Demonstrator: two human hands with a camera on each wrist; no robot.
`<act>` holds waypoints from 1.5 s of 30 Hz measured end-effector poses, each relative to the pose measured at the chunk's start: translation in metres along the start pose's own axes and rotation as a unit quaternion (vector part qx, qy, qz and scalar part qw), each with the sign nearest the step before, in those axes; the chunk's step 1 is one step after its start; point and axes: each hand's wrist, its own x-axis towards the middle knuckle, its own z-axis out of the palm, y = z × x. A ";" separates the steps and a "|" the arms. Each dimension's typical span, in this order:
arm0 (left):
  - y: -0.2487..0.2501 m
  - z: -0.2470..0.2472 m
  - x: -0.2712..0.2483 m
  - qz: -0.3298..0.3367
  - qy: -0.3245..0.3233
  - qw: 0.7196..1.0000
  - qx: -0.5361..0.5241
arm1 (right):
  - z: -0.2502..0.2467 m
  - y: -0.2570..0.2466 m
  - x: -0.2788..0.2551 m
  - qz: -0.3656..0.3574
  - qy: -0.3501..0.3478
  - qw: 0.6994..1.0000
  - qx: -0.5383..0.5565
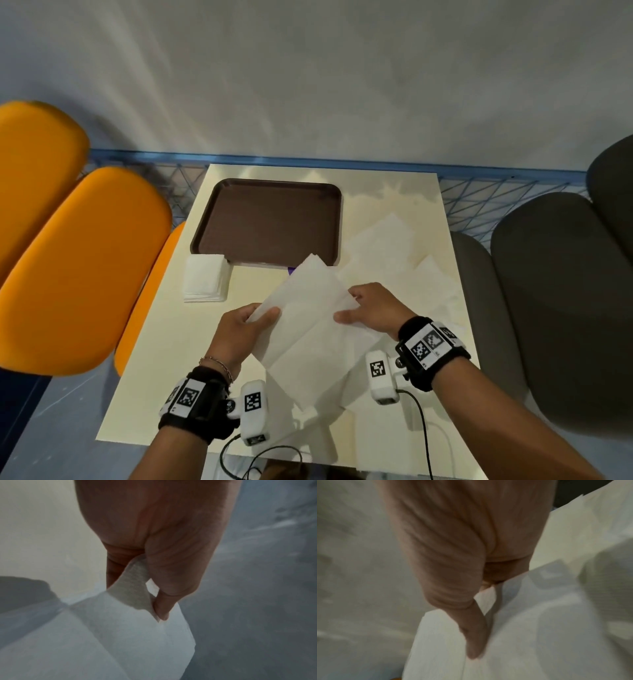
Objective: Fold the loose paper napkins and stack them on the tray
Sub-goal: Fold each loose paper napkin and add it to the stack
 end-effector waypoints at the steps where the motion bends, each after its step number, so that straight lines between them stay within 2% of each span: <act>1: -0.005 -0.002 0.002 -0.002 -0.001 1.000 0.004 | 0.001 0.007 0.000 0.016 0.008 1.000 -0.004; 7: -0.036 -0.005 0.016 0.004 -0.021 0.996 0.081 | 0.004 0.018 -0.007 0.087 0.086 0.992 -0.026; 10: -0.055 -0.002 0.031 -0.026 -0.027 0.986 0.164 | 0.003 0.014 -0.011 0.079 0.074 0.993 -0.053; 12: -0.062 0.000 0.037 -0.041 -0.039 0.965 0.257 | 0.004 0.011 -0.013 0.065 0.056 0.995 -0.060; 14: -0.059 0.002 0.037 -0.035 -0.053 0.955 0.289 | 0.006 0.003 -0.017 0.048 0.032 0.996 -0.069; 18: -0.045 0.003 0.030 0.024 -0.147 0.961 0.234 | 0.010 -0.028 -0.035 -0.025 -0.035 0.995 -0.091; 21: -0.028 0.006 0.027 0.065 -0.226 0.957 0.171 | 0.008 -0.061 -0.057 -0.089 -0.076 0.983 -0.142; 23: -0.013 0.010 0.023 0.111 -0.266 0.947 0.145 | 0.004 -0.081 -0.072 -0.132 -0.085 0.968 -0.196; 25: 0.002 0.013 0.017 0.149 -0.281 0.940 0.123 | -0.001 -0.094 -0.082 -0.162 -0.067 0.954 -0.243; 28: 0.019 0.020 0.007 0.146 -0.256 0.952 0.086 | -0.008 -0.093 -0.085 -0.170 -0.001 0.946 -0.276; 30: 0.024 0.026 0.003 0.145 -0.214 0.960 0.108 | -0.011 -0.086 -0.083 -0.150 0.032 0.948 -0.280; 32: 0.024 0.031 0.001 0.179 -0.155 0.958 0.163 | -0.009 -0.079 -0.082 -0.121 0.031 0.954 -0.273; 35: 0.024 0.035 -0.008 0.270 -0.096 0.932 0.220 | 0.002 -0.070 -0.078 -0.115 0.033 0.955 -0.273; 36: 0.026 0.034 -0.012 0.295 -0.099 0.923 0.225 | 0.005 -0.067 -0.075 -0.124 0.044 0.955 -0.267; 38: 0.028 0.027 -0.021 0.303 -0.168 0.915 0.207 | 0.007 -0.062 -0.072 -0.150 0.074 0.954 -0.248; 40: 0.031 0.017 -0.027 0.262 -0.258 0.916 0.161 | 0.005 -0.060 -0.073 -0.165 0.095 0.955 -0.229; 41: 0.032 0.012 -0.028 0.236 -0.278 0.924 0.119 | 0.002 -0.061 -0.075 -0.170 0.094 0.955 -0.224; 43: 0.033 0.004 -0.023 0.190 -0.242 0.950 0.054 | -0.005 -0.064 -0.080 -0.173 0.070 0.959 -0.214; 44: 0.031 0.002 -0.018 0.191 -0.194 0.960 0.062 | -0.008 -0.066 -0.083 -0.174 0.054 0.961 -0.210; 45: 0.030 0.001 -0.012 0.218 -0.141 0.959 0.111 | -0.011 -0.068 -0.085 -0.178 0.041 0.961 -0.207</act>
